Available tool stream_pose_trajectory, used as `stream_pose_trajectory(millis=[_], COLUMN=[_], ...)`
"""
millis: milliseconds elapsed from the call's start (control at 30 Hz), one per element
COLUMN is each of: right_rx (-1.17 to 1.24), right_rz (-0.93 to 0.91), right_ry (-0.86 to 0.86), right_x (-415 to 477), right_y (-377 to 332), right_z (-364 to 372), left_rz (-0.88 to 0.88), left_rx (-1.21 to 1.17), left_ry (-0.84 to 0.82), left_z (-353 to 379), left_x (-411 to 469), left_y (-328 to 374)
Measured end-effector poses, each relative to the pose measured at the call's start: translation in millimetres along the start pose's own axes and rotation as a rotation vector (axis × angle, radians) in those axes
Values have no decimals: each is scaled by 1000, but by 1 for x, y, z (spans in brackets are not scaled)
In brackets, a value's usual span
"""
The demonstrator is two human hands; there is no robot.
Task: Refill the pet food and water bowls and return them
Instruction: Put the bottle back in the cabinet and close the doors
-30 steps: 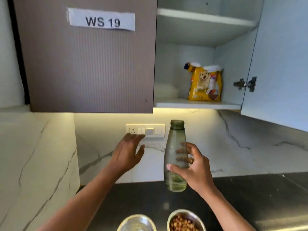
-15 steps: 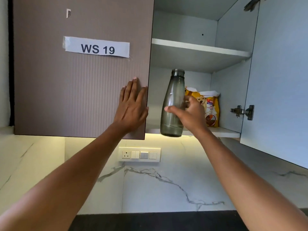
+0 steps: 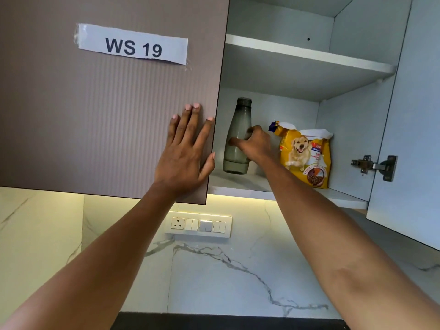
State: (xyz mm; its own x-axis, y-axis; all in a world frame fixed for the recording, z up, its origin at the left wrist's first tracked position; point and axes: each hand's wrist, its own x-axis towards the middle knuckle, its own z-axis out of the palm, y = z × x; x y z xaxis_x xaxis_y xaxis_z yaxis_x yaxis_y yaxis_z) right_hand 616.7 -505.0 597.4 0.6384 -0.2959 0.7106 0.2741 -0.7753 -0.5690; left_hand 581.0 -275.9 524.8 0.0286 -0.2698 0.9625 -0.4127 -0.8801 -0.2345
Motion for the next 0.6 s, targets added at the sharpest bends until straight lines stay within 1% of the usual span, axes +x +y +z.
stream_pose_trajectory(millis=[133, 300, 500, 600], right_rx=[-30, -43, -52, -111], right_rz=[44, 67, 82, 92], right_ry=[-27, -15, -48, -69], right_x=[14, 22, 19, 14], right_y=[18, 35, 32, 29], right_z=[16, 25, 26, 23], left_rz=[6, 11, 14, 12], left_rx=[2, 5, -1, -2], left_ry=[20, 45, 33, 26], left_z=[4, 7, 7, 7], left_x=[-1, 0, -1, 0], left_y=[-2, -3, -3, -3])
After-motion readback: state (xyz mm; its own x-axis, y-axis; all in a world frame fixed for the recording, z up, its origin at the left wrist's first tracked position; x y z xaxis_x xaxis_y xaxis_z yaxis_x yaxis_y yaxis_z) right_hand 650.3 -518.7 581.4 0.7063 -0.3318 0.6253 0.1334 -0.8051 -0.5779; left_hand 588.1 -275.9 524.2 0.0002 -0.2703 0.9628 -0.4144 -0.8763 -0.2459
